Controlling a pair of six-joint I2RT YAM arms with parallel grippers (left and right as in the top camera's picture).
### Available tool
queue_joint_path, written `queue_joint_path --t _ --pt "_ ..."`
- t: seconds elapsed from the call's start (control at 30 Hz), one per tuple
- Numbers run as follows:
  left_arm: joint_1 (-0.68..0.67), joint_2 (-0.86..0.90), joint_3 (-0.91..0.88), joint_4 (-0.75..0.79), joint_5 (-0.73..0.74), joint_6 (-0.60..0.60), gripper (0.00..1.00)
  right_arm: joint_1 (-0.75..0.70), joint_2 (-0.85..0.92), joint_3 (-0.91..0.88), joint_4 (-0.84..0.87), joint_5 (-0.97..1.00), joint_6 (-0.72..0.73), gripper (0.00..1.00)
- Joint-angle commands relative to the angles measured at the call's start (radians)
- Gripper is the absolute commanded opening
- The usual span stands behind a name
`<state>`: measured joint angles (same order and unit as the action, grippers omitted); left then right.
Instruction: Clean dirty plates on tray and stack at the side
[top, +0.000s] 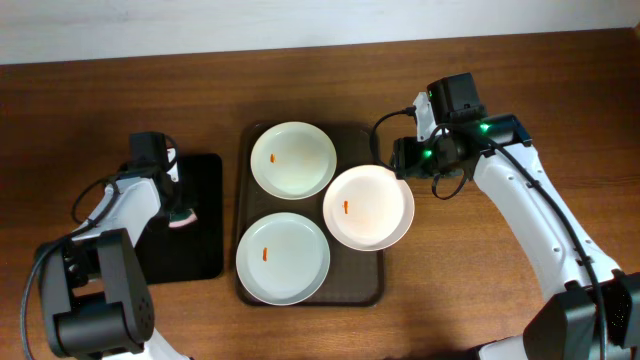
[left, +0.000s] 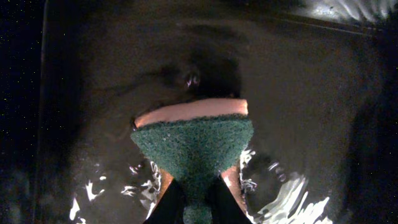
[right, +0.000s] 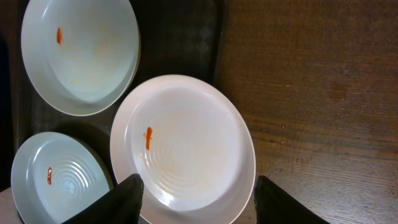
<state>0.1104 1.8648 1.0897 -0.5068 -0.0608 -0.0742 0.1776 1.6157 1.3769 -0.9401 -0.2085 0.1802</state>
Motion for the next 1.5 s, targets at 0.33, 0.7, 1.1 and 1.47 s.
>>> queue_joint_path --t 0.33,0.7,1.1,1.47 --pt "-0.006 0.033 0.197 -0.310 0.110 0.045 0.00 0.007 -0.006 0.014 -0.001 -0.017 -0.007 0.63" --pt "-0.006 0.031 0.038 -0.119 0.142 0.045 0.00 0.007 -0.006 0.014 0.016 -0.017 -0.008 0.64" --pt "-0.206 0.029 0.602 -0.462 0.087 0.053 0.00 0.140 0.125 0.016 0.357 -0.068 -0.014 0.52" --pt "-0.294 0.034 0.601 -0.342 0.107 0.037 0.00 0.164 0.715 0.509 0.124 -0.069 -0.011 0.35"
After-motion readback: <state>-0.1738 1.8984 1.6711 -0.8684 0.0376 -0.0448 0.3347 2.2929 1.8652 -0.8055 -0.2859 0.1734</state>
